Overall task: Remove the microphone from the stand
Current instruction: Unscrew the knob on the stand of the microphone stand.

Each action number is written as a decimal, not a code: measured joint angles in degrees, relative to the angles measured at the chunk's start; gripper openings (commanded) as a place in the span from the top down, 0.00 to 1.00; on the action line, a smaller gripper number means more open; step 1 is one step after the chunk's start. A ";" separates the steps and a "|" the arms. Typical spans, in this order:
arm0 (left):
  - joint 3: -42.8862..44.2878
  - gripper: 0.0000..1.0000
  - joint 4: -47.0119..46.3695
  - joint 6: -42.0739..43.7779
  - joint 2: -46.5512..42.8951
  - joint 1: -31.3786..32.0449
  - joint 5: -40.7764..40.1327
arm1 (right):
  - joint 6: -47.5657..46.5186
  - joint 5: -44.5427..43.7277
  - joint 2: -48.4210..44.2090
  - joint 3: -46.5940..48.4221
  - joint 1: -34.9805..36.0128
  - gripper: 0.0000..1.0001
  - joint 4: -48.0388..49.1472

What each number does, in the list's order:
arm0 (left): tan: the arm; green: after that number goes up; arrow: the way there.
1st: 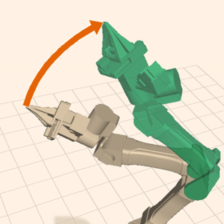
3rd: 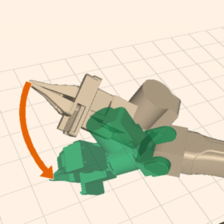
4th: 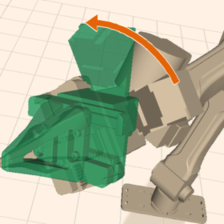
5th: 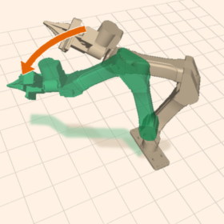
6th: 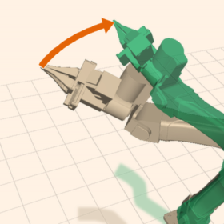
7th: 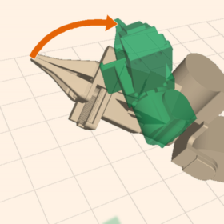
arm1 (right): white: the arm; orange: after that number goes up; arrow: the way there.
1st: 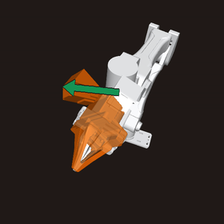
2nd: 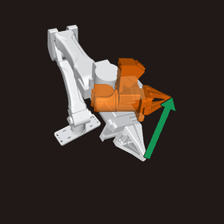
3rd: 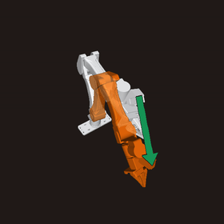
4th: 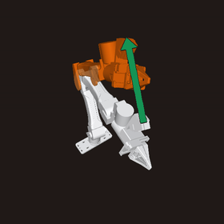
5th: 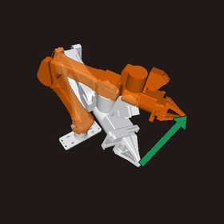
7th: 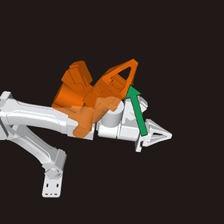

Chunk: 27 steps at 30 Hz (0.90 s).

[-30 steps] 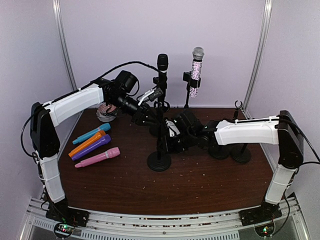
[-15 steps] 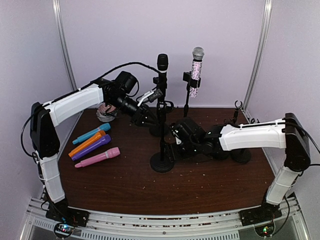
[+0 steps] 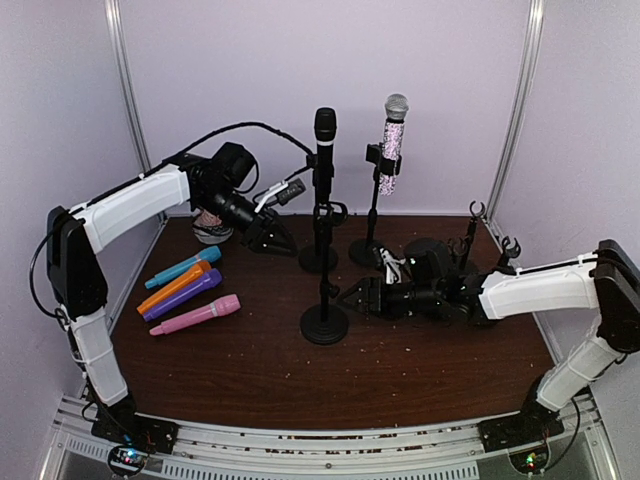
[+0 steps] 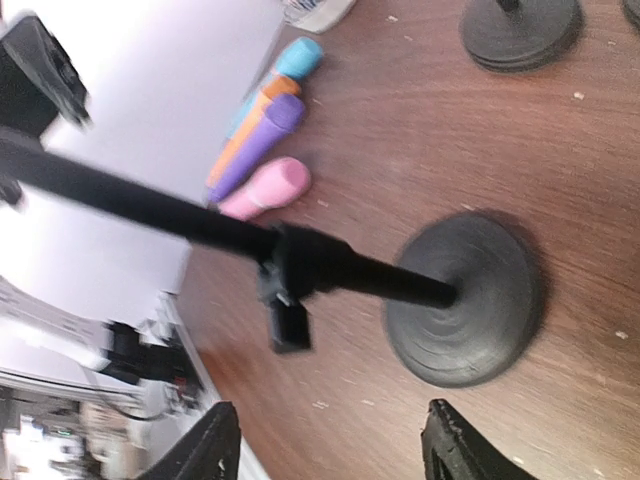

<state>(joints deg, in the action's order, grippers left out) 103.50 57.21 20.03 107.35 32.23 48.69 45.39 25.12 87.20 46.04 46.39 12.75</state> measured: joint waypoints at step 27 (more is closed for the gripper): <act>-0.02 0.53 5.90 4.07 -0.90 0.00 0.07 | -2.19 9.66 8.55 7.61 -2.73 0.78 1.84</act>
<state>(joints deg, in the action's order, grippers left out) 103.48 63.11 24.10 106.45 32.23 48.75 43.20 34.79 95.74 53.65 43.66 14.59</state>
